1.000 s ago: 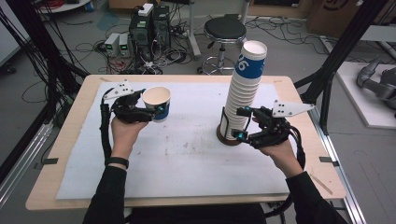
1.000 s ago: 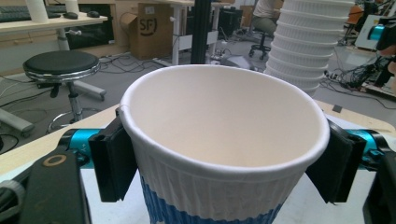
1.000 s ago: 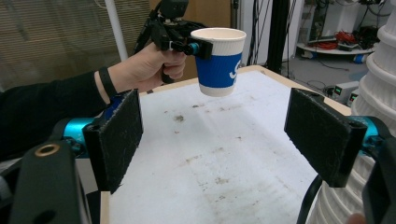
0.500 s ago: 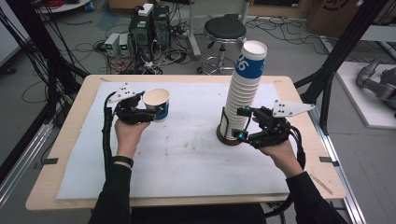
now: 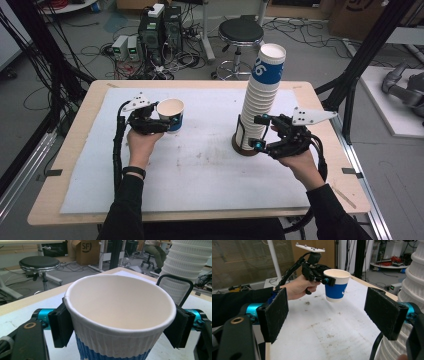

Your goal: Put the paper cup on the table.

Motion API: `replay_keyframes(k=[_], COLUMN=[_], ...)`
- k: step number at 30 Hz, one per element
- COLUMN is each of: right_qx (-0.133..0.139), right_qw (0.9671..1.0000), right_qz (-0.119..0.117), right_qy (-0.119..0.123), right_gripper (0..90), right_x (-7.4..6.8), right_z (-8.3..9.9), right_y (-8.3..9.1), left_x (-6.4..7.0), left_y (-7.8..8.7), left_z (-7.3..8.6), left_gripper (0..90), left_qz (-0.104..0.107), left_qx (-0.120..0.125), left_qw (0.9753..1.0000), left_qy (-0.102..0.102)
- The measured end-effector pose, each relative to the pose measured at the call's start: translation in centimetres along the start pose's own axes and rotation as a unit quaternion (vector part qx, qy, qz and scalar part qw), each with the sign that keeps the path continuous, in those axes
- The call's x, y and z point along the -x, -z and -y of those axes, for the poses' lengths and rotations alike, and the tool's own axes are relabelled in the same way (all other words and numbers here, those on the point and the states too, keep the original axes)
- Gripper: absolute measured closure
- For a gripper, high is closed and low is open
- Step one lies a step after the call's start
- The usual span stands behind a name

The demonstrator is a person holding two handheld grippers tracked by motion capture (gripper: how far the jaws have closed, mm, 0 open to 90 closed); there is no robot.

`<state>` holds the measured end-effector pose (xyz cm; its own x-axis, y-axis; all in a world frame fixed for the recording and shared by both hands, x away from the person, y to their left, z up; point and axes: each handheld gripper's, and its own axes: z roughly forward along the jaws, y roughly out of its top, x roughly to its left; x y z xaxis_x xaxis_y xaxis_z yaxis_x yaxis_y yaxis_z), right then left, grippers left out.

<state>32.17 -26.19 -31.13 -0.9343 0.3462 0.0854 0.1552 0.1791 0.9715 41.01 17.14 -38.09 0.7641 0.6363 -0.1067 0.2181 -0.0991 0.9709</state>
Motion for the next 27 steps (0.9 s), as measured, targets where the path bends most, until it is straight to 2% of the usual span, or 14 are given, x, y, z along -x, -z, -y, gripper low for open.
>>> replay_keyframes(k=[5, 14, 15, 16, 18, 20, 23, 27], right_qx=[0.000, 0.000, 0.000, 0.000, 0.001, 0.003, 0.001, 0.000], right_qw=[1.0000, 1.0000, 1.0000, 1.0000, 1.0000, 1.0000, 1.0000, 1.0000], right_qz=[0.002, 0.003, 0.002, 0.001, 0.004, 0.004, 0.004, 0.004], right_qy=[0.001, 0.000, -0.001, -0.002, -0.001, 0.000, -0.003, 0.000], right_gripper=[19.7, 19.6, 19.7, 19.7, 19.6, 19.6, 19.6, 19.7], right_x=[0.1, 0.1, 0.1, 0.1, 0.1, 0.1, 0.1, 0.1], right_z=[0.1, 0.2, 0.2, 0.2, 0.2, 0.2, 0.2, 0.2], right_y=[0.0, 0.0, 0.1, 0.1, 0.1, 0.1, 0.1, 0.0], left_x=[-0.7, -0.9, -0.8, -0.8, -0.9, -0.9, -0.9, -1.3], left_y=[-0.2, -0.2, -0.1, 0.0, 0.2, 0.1, 0.0, -0.1], left_z=[0.7, 1.1, 1.4, 1.7, 2.3, 2.7, 3.0, 4.2], left_gripper=[22.1, 22.3, 22.3, 22.6, 22.9, 22.9, 23.0, 22.9], left_qz=[-0.004, -0.004, -0.009, -0.017, -0.025, -0.026, -0.027, -0.032], left_qx=[-0.011, -0.008, -0.006, 0.007, 0.015, -0.001, 0.006, 0.003], left_qw=[0.9999, 0.9999, 0.9999, 0.9998, 0.9995, 0.9996, 0.9996, 0.9992], left_qy=[0.007, 0.014, 0.013, 0.008, 0.014, 0.012, 0.010, 0.023])
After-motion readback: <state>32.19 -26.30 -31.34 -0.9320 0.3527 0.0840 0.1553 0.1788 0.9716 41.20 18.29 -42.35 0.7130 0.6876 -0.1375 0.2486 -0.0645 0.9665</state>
